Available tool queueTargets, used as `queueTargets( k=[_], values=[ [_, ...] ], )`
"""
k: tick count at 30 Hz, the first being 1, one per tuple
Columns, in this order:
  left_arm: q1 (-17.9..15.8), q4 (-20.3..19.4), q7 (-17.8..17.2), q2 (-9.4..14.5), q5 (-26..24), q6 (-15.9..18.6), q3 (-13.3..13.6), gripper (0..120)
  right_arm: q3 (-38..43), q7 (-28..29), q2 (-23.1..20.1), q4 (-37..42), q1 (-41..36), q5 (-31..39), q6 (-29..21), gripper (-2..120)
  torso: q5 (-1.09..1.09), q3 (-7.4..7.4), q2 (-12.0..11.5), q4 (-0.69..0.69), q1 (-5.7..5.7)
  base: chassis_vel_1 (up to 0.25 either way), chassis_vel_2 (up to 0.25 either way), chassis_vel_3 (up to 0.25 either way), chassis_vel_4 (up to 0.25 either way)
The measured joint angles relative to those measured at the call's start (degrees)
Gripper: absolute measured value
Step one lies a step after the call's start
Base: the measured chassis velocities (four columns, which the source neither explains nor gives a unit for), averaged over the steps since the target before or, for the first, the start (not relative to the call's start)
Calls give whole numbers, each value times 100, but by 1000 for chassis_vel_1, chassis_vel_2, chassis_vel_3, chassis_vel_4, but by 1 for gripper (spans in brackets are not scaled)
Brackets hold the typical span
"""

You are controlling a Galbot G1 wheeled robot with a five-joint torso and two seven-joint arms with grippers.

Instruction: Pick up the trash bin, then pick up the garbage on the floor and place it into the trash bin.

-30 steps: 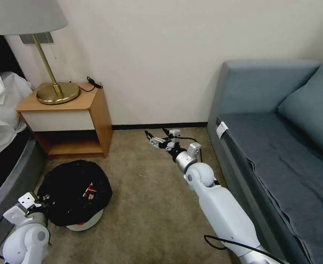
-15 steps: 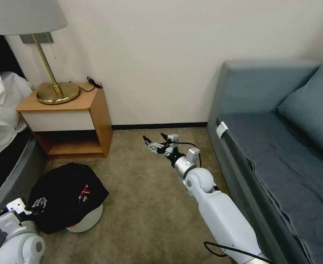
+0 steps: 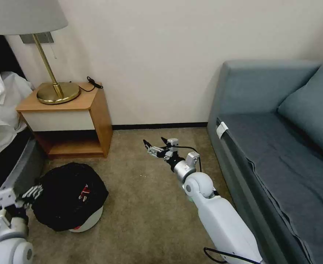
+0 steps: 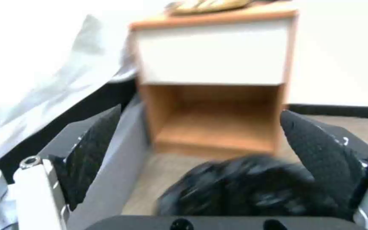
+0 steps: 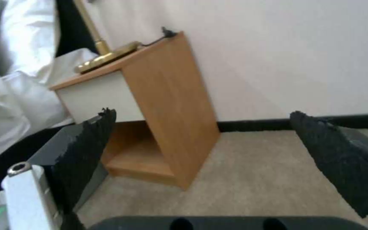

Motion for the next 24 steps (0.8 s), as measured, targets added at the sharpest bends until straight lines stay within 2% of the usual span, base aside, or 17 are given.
queueTargets(
  k=[2, 4, 5, 7, 8, 9, 12, 14, 16, 24],
  values=[
    [-36, -26, 60, 42, 10, -1, 46, 100, 24, 45, 8, 11, -24, 19, -12, 100, 1, 0, 0, 0, 0, 0, 0, 0, 0],
    [-183, -70, 182, 134, 35, 23, 265, 100, 125, 156, 72, 20, -124, 71, -31, 100, 1, 0, 0, 0, 0, 0, 0, 0, 0],
    [-183, -70, 182, 134, 35, 23, 265, 100, 125, 156, 72, 20, -124, 71, -31, 100, 1, 0, 0, 0, 0, 0, 0, 0, 0],
    [-362, -67, 198, 146, 76, 71, 489, 100, 205, 241, 149, 9, -216, 145, -35, 100, 1, 0, 0, 0, 0, 0, 0, 0, 0],
    [-459, -54, 190, 133, 89, 107, 630, 100, 236, 277, 193, -7, -266, 176, -37, 100, 1, 0, 0, -1, 0, 0, 0, 0, 0],
    [-459, -54, 190, 133, 89, 107, 630, 100, 236, 277, 193, -7, -266, 176, -37, 100, 1, 0, 0, -1, 0, 0, 0, 0, 0],
    [-676, 5, 70, 40, 147, 194, 995, 100, 297, 320, 295, -62, -375, 231, -40, 100, 1, 0, 0, -1, 0, 0, 0, 0, 0],
    [-693, 18, 60, 26, 166, 198, 1033, 100, 301, 321, 308, -69, -384, 234, -40, 100, 1, 0, 0, -1, 0, 0, 0, 0, 0],
    [-750, 95, 1, -70, 347, 224, 1212, 100, 313, 322, 387, -126, -420, 240, -39, 100, 1, 0, 0, -1, 0, 0, 0, 0, 0],
    [-756, 126, -48, -111, 466, 259, 1267, 100, 319, 403, 460, -188, -434, 273, -59, 100, 1, 0, 0, 0, 0, 0, 0, 0, 0]
  ],
)
